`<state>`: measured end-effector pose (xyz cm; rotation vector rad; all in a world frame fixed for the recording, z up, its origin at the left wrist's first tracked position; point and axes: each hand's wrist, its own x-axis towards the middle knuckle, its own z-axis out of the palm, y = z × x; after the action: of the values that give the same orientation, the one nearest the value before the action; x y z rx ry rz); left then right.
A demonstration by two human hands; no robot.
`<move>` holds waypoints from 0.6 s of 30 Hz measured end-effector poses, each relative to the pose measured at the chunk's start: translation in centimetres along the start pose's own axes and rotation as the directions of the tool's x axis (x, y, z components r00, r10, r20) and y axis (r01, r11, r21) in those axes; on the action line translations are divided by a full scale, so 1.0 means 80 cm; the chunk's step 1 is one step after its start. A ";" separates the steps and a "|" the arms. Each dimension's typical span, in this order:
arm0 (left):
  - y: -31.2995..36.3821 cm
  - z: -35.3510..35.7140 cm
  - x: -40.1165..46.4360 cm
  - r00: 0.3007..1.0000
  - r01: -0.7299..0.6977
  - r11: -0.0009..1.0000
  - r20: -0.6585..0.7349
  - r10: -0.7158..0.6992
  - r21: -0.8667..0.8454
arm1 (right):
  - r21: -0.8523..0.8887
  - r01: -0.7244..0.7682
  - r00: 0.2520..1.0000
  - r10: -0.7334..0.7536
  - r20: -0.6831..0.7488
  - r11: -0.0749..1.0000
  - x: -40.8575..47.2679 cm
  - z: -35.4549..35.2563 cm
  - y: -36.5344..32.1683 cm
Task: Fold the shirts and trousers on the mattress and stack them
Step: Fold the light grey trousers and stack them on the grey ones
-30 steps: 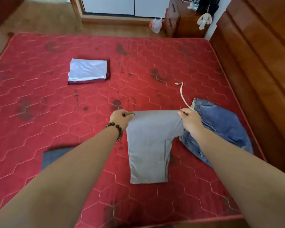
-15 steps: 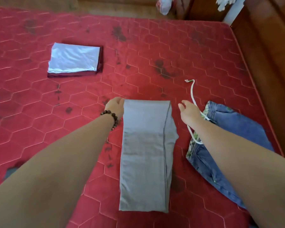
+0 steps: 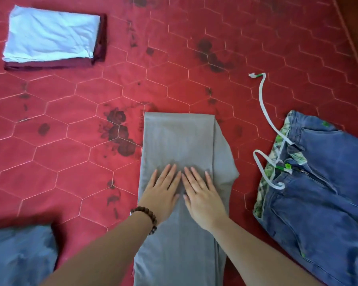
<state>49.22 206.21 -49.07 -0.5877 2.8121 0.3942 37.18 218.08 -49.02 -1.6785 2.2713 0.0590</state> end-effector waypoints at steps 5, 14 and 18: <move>-0.030 0.012 0.038 0.995 0.096 0.995 -0.010 -0.096 0.037 | -0.034 -0.180 0.983 0.180 -0.023 0.983 0.039 0.005 0.058; -0.046 0.007 0.101 0.955 0.275 0.960 -0.134 -0.266 0.054 | 0.438 -0.351 0.907 0.417 -0.061 0.828 0.128 -0.039 0.139; -0.048 0.009 0.099 0.958 0.247 0.968 -0.154 -0.240 0.029 | 0.707 -0.396 0.826 0.563 -0.004 0.586 0.178 -0.067 0.142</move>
<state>43.92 200.22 -52.86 -0.9783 2.8298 0.2427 21.57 207.27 -49.56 -0.6709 2.4035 -0.8037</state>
